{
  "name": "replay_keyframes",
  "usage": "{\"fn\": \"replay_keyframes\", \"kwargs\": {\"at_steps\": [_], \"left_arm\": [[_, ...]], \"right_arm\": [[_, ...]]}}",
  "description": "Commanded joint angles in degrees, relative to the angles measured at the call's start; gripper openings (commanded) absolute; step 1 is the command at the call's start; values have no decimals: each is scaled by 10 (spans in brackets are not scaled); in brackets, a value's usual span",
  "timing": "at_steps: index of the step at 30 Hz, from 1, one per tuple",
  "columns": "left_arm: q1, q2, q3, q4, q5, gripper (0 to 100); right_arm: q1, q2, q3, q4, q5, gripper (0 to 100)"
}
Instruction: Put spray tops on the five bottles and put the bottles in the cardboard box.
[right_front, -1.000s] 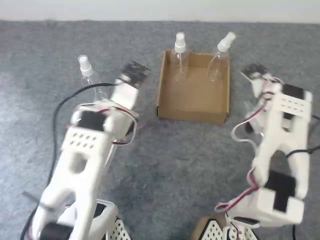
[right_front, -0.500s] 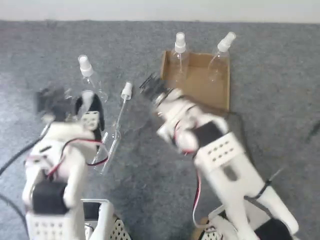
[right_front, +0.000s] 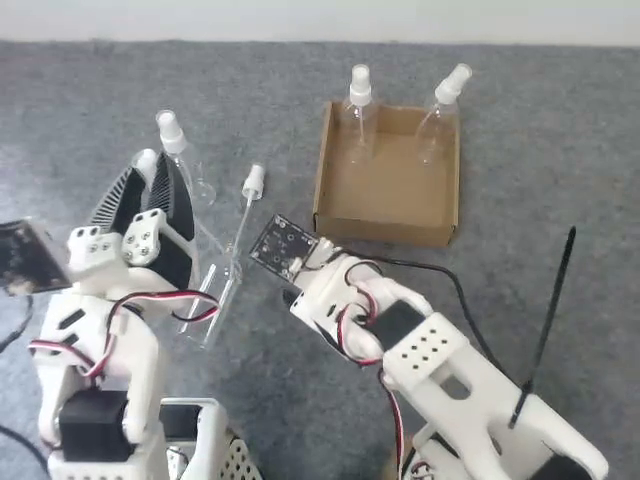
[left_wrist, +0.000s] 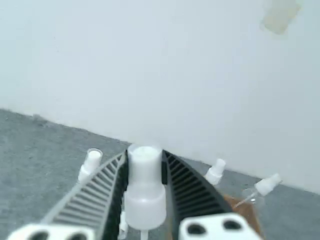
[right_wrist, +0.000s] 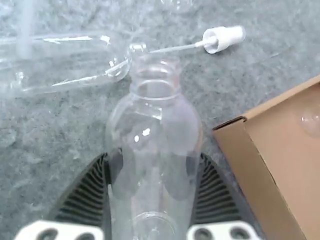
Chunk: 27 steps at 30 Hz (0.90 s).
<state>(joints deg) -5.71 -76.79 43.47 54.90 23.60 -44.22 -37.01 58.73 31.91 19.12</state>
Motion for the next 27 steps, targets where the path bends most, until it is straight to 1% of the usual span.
{"fn": "replay_keyframes", "kwargs": {"at_steps": [1, 4, 7, 24, 27], "left_arm": [[-1, -7, 15, -40, 35, 9], [-5, -7, 49, -93, 36, 9], [-11, -8, 65, -113, 35, 9], [-7, -9, 51, -108, 35, 9], [-7, -9, 37, -90, 35, 9]], "right_arm": [[-3, -56, 12, -21, -10, 6], [-23, -91, 39, -23, -9, 6], [-40, -118, 56, -20, -9, 6], [-38, -125, 64, -19, -6, 6], [-38, -125, 64, -19, -5, 6]]}}
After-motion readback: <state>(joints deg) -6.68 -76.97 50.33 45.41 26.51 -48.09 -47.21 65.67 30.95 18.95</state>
